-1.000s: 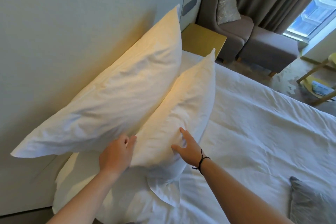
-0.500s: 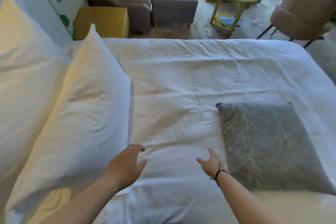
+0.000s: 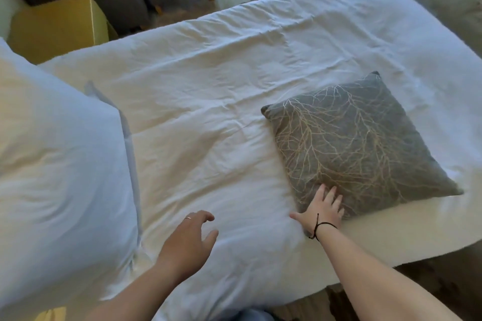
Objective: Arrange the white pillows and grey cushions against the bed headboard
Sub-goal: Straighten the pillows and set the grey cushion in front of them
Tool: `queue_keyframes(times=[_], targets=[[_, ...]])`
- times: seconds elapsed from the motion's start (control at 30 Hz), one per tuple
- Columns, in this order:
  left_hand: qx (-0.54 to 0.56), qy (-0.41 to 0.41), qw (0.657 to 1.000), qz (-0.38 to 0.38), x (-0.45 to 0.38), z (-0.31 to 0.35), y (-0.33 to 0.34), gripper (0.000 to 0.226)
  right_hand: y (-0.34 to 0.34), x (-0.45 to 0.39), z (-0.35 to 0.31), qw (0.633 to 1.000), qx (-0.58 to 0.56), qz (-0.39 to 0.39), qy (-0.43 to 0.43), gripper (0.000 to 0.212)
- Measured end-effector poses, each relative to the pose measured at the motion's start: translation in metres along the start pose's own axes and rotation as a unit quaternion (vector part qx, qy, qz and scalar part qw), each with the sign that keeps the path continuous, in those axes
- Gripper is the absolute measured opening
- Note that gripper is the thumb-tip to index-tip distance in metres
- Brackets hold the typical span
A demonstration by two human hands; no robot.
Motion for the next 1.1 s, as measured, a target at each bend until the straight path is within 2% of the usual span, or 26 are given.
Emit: queue_keyframes(times=[0.1,0.13,0.23,0.33,0.43,0.53,0.6,0.67,0.8,0.87,0.93,1.0,1.07,1.1], targets=[[0.022,-0.032,0.999,0.006,0.004,-0.012,0.001,0.024,0.008,-0.009,-0.001,1.000,0.027,0.014,0.003,0.141],[0.023,-0.039,0.999,0.010,0.003,-0.015,-0.001,0.024,0.009,-0.012,-0.001,0.999,0.042,0.020,-0.003,0.133],[0.020,-0.060,0.998,0.020,0.000,-0.024,-0.007,0.023,0.003,-0.016,-0.002,0.996,0.078,0.044,-0.016,0.074],[0.036,-0.072,0.996,0.038,-0.003,-0.027,-0.014,0.022,-0.005,-0.021,-0.007,0.994,0.094,0.056,-0.022,0.055],[0.046,-0.071,0.995,0.051,-0.003,-0.020,-0.016,0.020,-0.021,-0.028,-0.012,0.990,0.085,0.091,-0.066,0.034],[0.059,-0.062,0.995,0.053,0.000,-0.010,-0.018,0.018,-0.039,-0.030,-0.006,0.992,0.055,0.064,-0.089,0.008],[0.056,-0.045,0.996,0.045,0.004,-0.004,-0.019,0.018,-0.052,-0.028,0.004,0.997,0.004,0.044,-0.068,0.005],[0.045,-0.025,0.998,0.035,0.009,0.002,-0.021,0.019,-0.066,-0.021,0.004,0.996,-0.063,0.024,-0.056,0.012],[0.102,-0.035,0.994,0.011,0.014,0.016,-0.031,0.019,-0.110,0.019,-0.050,0.973,-0.193,0.013,-0.129,0.029],[0.196,-0.058,0.979,0.001,0.015,0.029,-0.045,0.027,-0.137,0.055,-0.093,0.934,-0.314,-0.004,-0.170,0.021],[0.300,-0.083,0.950,-0.008,0.015,0.046,-0.068,0.031,-0.158,0.098,-0.135,0.869,-0.453,-0.052,-0.192,0.012],[0.370,-0.082,0.925,-0.003,0.017,0.066,-0.101,0.035,-0.169,0.149,-0.177,0.780,-0.570,-0.144,-0.213,0.022],[0.362,-0.029,0.931,0.031,0.020,0.084,-0.142,0.050,-0.170,0.207,-0.216,0.666,-0.657,-0.261,-0.239,0.023],[0.329,0.007,0.943,0.055,0.025,0.090,-0.165,0.060,-0.170,0.234,-0.231,0.625,-0.677,-0.296,-0.254,0.021]])
Point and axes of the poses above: each hand's wrist, its own x-axis away from the middle knuckle, its own y-axis out of the palm, z = x × y, the point moved 10 cm from there along -x, towards the middle knuckle, and after that the axes turned 4 degrees about x, right-handed, at the moved point
